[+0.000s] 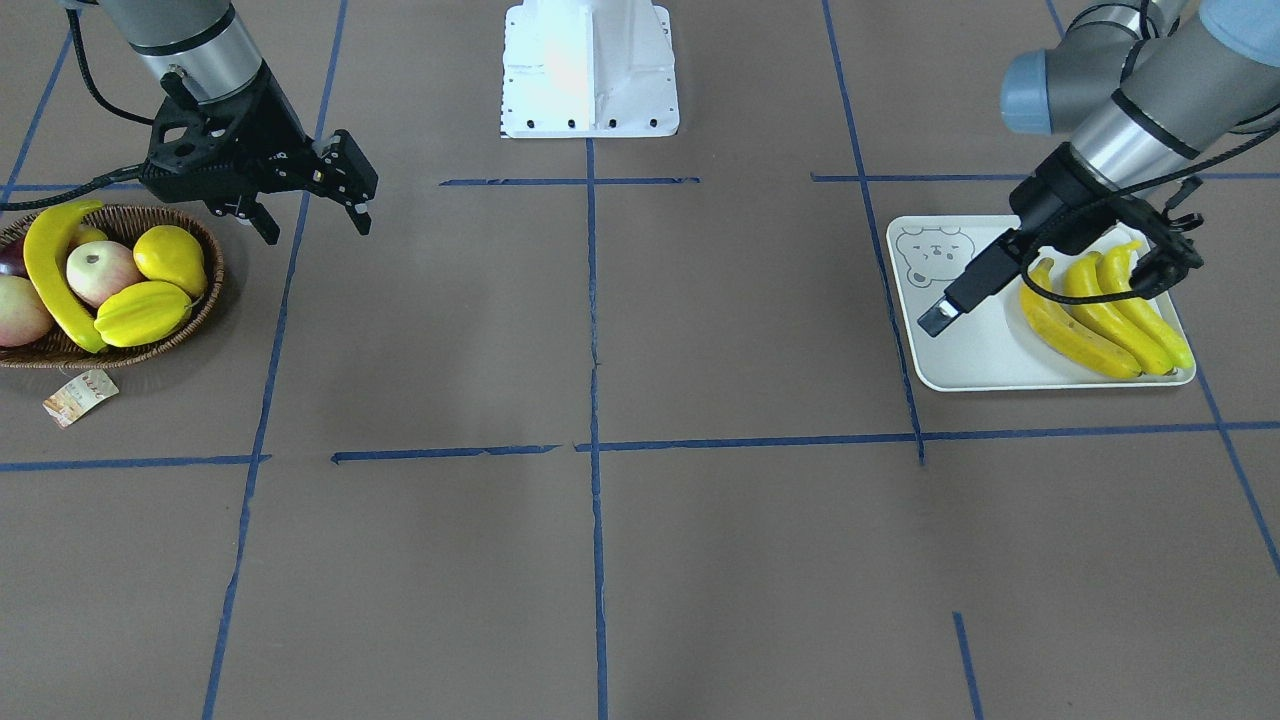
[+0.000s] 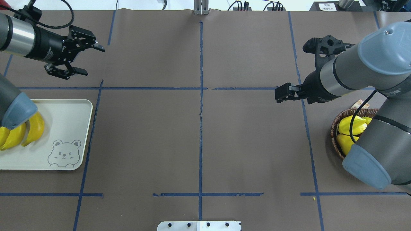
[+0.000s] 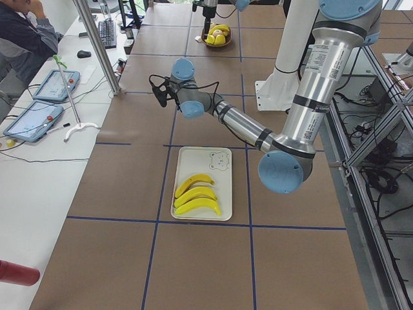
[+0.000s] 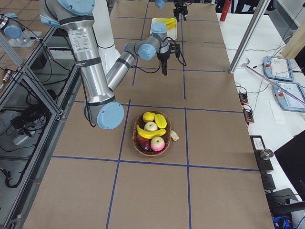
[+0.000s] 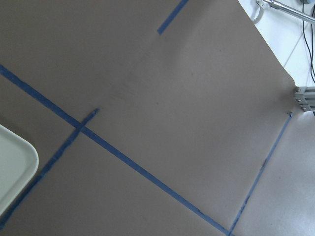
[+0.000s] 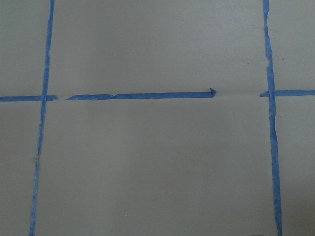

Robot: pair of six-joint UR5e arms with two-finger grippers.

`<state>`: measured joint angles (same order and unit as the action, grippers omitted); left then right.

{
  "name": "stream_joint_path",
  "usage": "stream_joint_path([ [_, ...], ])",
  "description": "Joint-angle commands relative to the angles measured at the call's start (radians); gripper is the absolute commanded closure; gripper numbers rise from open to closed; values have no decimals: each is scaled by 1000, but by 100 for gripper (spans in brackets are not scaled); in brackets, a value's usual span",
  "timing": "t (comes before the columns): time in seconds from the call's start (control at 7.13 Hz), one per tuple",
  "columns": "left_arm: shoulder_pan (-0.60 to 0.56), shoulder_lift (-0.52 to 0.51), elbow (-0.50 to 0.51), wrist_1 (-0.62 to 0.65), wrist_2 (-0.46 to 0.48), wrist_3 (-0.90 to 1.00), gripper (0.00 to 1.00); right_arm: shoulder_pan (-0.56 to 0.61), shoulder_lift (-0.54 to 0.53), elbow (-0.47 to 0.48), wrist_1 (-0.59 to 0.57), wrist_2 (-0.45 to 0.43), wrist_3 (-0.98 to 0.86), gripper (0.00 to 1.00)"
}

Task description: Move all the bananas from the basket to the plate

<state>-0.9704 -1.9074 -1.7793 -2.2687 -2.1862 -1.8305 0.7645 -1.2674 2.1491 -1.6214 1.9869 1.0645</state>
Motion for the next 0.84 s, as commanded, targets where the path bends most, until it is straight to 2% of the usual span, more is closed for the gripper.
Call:
stream_joint_path([
  [0.0, 108, -82, -5, -29, 206, -6, 1, 6, -15, 0, 0, 3, -26, 1],
  [0.28, 172, -110, -17, -3, 203, 5, 2, 27, -56, 2, 2, 9, -87, 1],
  [0.42, 206, -119, -18, 33, 203, 81, 3, 56, -85, 2, 5, 35, -145, 1],
  [0.7, 228, -151, -28, 226, 197, 321, 4, 146, -186, 5, 14, 105, -335, 1],
])
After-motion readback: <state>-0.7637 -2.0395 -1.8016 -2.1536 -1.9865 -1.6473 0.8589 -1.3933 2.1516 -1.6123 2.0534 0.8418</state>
